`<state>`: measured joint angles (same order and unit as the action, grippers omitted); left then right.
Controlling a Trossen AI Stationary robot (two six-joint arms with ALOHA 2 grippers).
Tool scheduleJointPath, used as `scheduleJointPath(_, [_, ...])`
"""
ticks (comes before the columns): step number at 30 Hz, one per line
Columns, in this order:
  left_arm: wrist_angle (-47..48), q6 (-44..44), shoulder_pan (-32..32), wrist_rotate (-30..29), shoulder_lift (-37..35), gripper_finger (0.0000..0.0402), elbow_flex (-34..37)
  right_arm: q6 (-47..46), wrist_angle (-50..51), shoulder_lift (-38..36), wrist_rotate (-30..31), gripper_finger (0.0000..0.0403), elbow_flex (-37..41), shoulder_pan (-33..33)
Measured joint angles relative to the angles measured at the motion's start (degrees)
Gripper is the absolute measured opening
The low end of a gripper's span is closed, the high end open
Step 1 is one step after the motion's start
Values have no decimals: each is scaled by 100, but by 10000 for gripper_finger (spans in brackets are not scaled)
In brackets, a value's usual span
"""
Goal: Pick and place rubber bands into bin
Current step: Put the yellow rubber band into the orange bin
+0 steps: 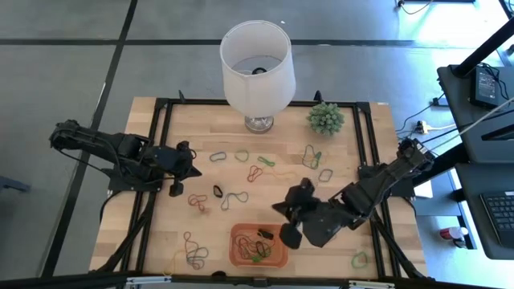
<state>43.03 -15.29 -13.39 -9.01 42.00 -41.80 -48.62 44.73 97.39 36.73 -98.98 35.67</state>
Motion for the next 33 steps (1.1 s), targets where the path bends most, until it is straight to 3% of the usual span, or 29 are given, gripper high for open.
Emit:
scheduleJointPath(6, [4, 0, 0, 10, 0, 3, 0, 279, -675, 196, -372, 0, 0, 119])
scheduleJointPath(15, [41, 22, 0, 13, 2, 3, -2, -777, -125, 869, -1664, 0, 2, 148])
scheduleJointPath(24, [43, 65, 0, 13, 2, 3, -2, -783, 361, 1665, -2528, 0, 7, -23])
scheduleJointPath(30, [43, 61, 0, 14, 2, 3, -2, -354, 232, 2095, -2621, 0, 9, -168])
scheduleJointPath(33, [43, 60, 0, 15, 2, 3, -2, -59, -71, 2159, -2296, 0, 9, -220])
